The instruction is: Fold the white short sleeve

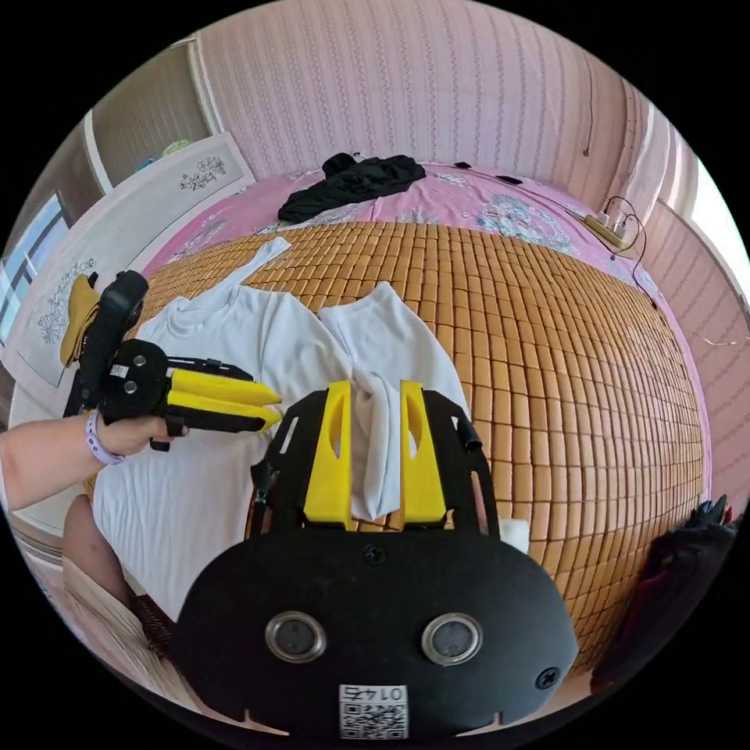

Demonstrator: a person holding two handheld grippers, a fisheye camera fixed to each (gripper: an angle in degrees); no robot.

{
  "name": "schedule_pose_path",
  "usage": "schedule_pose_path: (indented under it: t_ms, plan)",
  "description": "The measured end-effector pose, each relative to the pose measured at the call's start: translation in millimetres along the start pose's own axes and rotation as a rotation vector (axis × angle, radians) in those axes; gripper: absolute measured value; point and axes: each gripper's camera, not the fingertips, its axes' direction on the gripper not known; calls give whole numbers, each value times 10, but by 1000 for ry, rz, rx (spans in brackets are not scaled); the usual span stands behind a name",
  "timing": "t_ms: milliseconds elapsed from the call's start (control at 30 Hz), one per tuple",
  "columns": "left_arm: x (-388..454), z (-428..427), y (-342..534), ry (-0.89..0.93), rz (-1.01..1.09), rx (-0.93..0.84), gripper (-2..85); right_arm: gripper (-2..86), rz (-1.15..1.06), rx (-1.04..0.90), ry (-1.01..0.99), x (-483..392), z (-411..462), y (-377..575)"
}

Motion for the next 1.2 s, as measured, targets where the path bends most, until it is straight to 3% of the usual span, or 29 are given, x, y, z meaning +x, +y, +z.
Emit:
schedule_pose_path:
  t_ms: [100,167,233,333,433,567,667,767,833,900,967,1200]
  plan:
    - [22,100,-84,15,-33,1,54,6,37,-162,8,192,256,-163]
    - [48,175,-155,26,-48,-3,53,-3,122,-29,-57,429,-95,10]
    - [91,229,-208,20,-41,-3,54,-6,318,229,-44,782,-862,636]
    - [179,285,-311,34,-22,-10,57,-3,633,361,41,1129,-1590,1803]
    - [324,232,-419,48,13,33,61,3,791,391,103,1268,-1971,2770]
    - [674,223,-671,46,100,49,63,18,808,426,142,1395,-2249,3183]
    - [995,379,-890,39,166,11,64,46,630,397,73,1436,-2244,2835]
    - [1320,609,-1066,34,222,-26,67,95,388,267,-11,1266,-1936,2243]
    - [1474,777,-1144,31,231,-55,69,107,263,100,77,1131,-1571,1908]
    - [1592,945,-1198,38,233,-94,68,81,279,29,140,1190,-1396,1852]
    - [1664,1011,-1243,43,215,-65,65,36,296,120,102,1325,-1648,1974]
    - [1948,996,-1417,19,321,-62,74,19,831,498,36,2397,-2962,3653]
